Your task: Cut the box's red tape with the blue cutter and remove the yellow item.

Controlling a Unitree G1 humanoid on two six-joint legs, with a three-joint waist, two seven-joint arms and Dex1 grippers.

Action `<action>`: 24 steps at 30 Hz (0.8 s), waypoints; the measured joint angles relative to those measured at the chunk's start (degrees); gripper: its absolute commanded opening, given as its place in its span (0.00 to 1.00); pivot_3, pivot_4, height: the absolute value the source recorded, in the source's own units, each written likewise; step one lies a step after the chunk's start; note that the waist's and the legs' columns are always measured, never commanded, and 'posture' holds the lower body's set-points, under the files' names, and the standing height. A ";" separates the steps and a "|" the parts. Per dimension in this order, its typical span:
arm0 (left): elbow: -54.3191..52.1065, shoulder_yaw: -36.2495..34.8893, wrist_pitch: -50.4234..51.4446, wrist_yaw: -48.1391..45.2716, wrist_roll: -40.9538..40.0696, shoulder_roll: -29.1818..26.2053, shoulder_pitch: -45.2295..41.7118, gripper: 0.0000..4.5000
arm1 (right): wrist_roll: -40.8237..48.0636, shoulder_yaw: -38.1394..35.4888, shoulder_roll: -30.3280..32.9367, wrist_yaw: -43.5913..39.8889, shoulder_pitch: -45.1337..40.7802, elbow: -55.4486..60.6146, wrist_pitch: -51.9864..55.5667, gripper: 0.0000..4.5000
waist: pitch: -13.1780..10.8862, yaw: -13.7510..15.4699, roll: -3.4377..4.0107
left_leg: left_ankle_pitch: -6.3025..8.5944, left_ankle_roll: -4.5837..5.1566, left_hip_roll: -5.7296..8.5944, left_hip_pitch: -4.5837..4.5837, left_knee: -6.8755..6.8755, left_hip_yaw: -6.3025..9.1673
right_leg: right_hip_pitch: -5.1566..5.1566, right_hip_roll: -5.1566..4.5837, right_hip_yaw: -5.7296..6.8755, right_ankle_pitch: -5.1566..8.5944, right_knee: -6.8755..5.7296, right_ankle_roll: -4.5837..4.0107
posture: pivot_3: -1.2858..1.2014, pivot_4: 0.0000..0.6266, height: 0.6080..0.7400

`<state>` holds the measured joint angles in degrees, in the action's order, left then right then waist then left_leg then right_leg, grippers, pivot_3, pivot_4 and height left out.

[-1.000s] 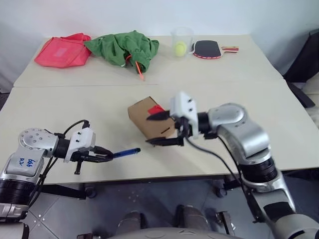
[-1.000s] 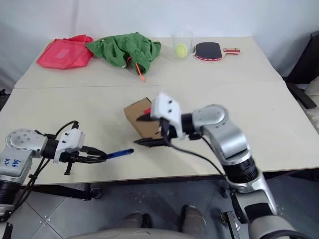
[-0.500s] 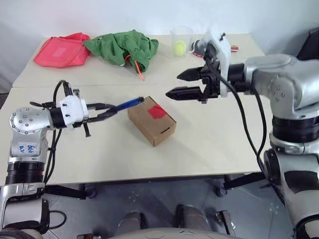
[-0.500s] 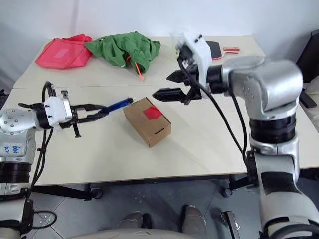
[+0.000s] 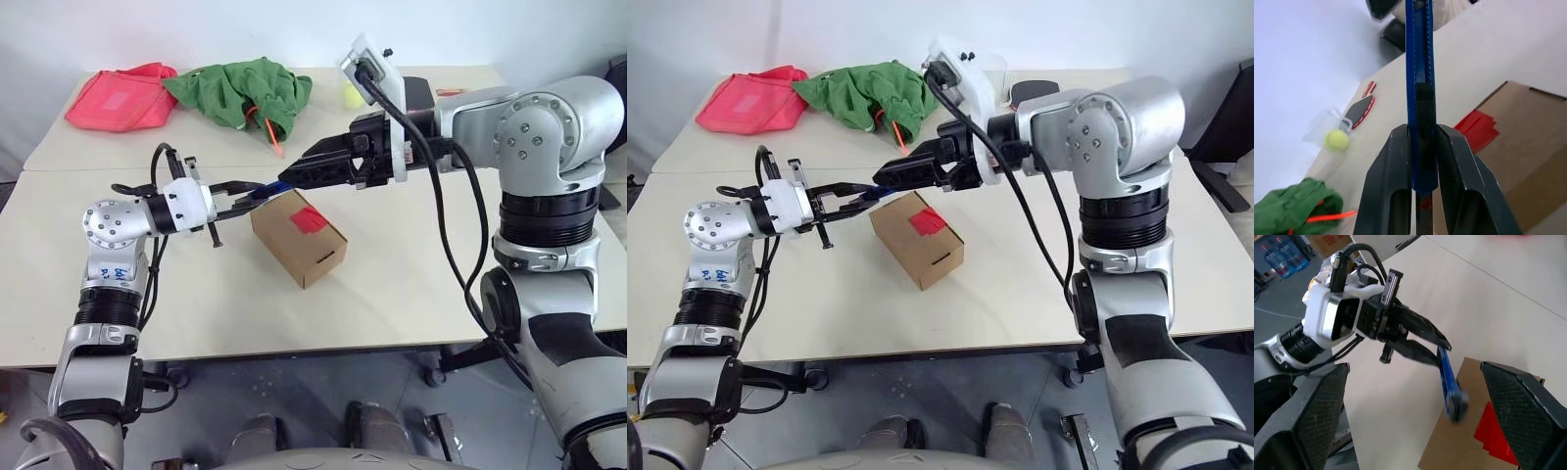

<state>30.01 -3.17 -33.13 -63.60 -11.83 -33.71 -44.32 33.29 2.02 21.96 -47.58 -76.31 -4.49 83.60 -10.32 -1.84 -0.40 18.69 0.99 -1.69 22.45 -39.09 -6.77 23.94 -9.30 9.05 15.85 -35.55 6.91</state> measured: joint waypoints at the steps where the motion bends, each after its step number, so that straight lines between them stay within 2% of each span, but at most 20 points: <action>1: 0.00 0.02 0.00 -0.17 -0.12 0.04 -0.09 0.09 | -0.05 0.47 -0.20 0.13 0.01 -0.37 -0.44 1.00 | 0.00 -0.01 0.00 | 0.00 0.00 0.00 0.00 0.00 0.00 | 0.00 0.00 0.00 0.00 0.00 0.00 | 0.52 0.24 1.00; 12: -0.10 0.86 0.80 -0.92 -1.19 0.83 -0.23 0.09 | -1.33 5.20 -2.09 0.67 0.97 -7.00 -7.35 1.00 | 0.00 0.09 0.00 | 0.00 0.00 0.00 0.02 0.00 0.02 | 0.00 0.00 0.00 0.00 0.01 0.00 | 0.52 0.24 1.00; 21: -1.54 0.89 2.11 -0.92 -1.60 0.75 -0.20 0.09 | -1.32 6.61 -1.57 0.46 1.42 -7.10 -7.48 1.00 | 0.00 0.04 0.00 | 0.00 0.00 -0.01 0.02 0.00 0.03 | 0.00 0.00 0.01 0.00 0.01 0.00 | 0.52 0.24 1.00; 24: -2.33 0.88 2.57 -0.93 -1.86 0.37 -0.18 0.09 | -1.31 6.60 -0.77 0.38 1.40 -7.25 -7.40 0.80 | 0.00 0.06 0.00 | 0.00 0.00 -0.01 0.02 -0.01 0.04 | 0.00 0.00 0.01 0.00 0.01 0.00 | 0.52 0.24 1.00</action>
<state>27.69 -2.29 -30.56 -64.53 -13.68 -33.35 -44.50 31.98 8.62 21.19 -47.20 -74.91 -11.74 76.20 -10.32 -1.78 -0.41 18.69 0.99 -1.70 22.47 -39.09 -6.74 23.93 -9.30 9.06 15.85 -35.54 6.92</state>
